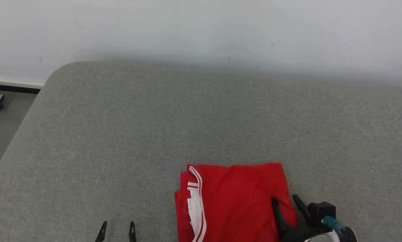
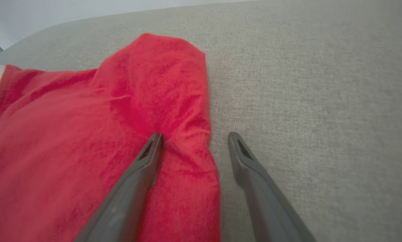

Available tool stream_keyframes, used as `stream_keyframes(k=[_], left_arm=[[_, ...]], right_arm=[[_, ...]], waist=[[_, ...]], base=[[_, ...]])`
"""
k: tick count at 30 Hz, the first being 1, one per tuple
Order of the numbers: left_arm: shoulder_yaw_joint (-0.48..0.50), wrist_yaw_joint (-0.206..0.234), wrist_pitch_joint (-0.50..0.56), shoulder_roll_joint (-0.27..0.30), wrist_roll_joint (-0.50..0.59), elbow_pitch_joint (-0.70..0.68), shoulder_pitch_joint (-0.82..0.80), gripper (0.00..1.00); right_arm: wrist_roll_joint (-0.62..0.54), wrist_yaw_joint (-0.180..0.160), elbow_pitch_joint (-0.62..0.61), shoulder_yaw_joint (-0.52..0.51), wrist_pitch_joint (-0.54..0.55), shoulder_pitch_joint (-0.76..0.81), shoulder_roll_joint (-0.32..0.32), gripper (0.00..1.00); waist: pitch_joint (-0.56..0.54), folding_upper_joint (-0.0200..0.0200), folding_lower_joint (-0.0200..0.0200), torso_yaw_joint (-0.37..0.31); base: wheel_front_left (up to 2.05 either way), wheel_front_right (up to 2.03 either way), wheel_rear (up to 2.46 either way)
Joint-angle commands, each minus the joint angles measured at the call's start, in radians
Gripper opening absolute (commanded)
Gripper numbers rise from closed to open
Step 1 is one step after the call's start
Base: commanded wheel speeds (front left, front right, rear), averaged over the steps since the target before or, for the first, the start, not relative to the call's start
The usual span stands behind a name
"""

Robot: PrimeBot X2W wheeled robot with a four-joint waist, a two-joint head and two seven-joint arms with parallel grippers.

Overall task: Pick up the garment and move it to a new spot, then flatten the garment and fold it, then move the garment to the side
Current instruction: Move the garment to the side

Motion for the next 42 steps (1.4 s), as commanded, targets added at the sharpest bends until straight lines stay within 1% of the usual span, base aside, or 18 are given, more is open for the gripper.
stream_keyframes(k=[1, 4, 5, 6, 8, 12, 16, 23, 33, 36, 37, 42], left_arm=[[-0.002, 0.005, -0.002, -0.002, 0.000, -0.002, -0.017, 1.00], [-0.011, 0.009, -0.002, -0.002, -0.005, -0.005, -0.021, 1.00], [-0.018, 0.015, -0.002, -0.002, -0.010, -0.006, -0.022, 1.00], [-0.019, 0.017, -0.002, -0.002, -0.012, -0.006, -0.025, 1.00], [-0.021, 0.017, -0.002, -0.002, -0.012, -0.007, -0.030, 1.00], [-0.017, 0.018, -0.002, -0.002, -0.009, -0.012, -0.027, 1.00], [-0.009, 0.010, -0.002, -0.002, -0.005, -0.016, -0.020, 1.00], [-0.009, 0.004, -0.002, -0.002, -0.009, -0.019, -0.031, 1.00], [-0.017, 0.007, -0.002, -0.002, -0.028, -0.030, -0.085, 1.00], [-0.028, 0.006, -0.002, -0.001, -0.025, -0.029, -0.107, 1.00], [-0.028, 0.006, -0.002, -0.001, -0.025, -0.029, -0.107, 1.00], [-0.041, 0.002, -0.002, -0.001, -0.017, -0.027, -0.131, 1.00]], right_arm=[[-0.001, -0.002, 0.031, -0.005, 0.000, -0.028, 0.001, 1.00], [0.024, -0.002, 0.121, 0.025, 0.005, -0.048, 0.002, 1.00], [0.041, -0.002, 0.160, 0.057, 0.010, -0.062, 0.003, 0.29], [0.053, -0.002, 0.172, 0.070, 0.010, -0.068, 0.003, 0.00], [0.074, -0.002, 0.183, 0.092, 0.010, -0.079, 0.004, 0.00], [0.070, -0.003, 0.151, 0.084, 0.007, -0.092, 0.001, 0.00], [0.052, -0.003, 0.101, 0.033, 0.001, -0.080, -0.015, 0.00], [0.021, -0.003, 0.046, -0.035, 0.000, -0.051, -0.013, 0.00], [0.006, -0.003, -0.013, -0.060, 0.000, -0.059, -0.008, 0.00], [0.008, -0.003, -0.025, -0.064, 0.000, -0.061, -0.006, 0.00], [0.008, -0.003, -0.025, -0.064, 0.000, -0.061, -0.006, 0.00], [0.019, -0.003, -0.038, -0.063, 0.000, -0.067, -0.003, 0.00]], waist=[[0.032, -0.0001, 0.0000, 0.033], [0.040, -0.0001, 0.0000, 0.038], [0.043, -0.0001, 0.0000, 0.038], [0.043, -0.0001, 0.0000, 0.036], [0.041, -0.0001, 0.0000, 0.028], [0.028, -0.0001, 0.0000, -0.005], [0.011, -0.0001, 0.0000, -0.063], [-0.004, -0.0001, 0.0000, -0.220], [0.030, -0.0001, 0.0000, -0.485], [0.041, -0.0001, 0.0000, -0.552], [0.041, -0.0001, 0.0000, -0.552], [0.057, -0.0001, 0.0000, -0.645]], base=[[0.00, 0.00, 0.00], [0.00, 0.00, 0.00], [0.00, 0.00, 0.00], [0.00, 0.00, 0.00], [0.00, 0.00, 0.00], [0.00, 0.00, 0.00], [0.00, 0.00, 0.00], [0.00, 0.00, 0.00], [0.00, 0.00, 0.00], [0.00, 0.00, 0.00], [0.00, 0.00, 0.00], [0.00, 0.00, 0.00]])
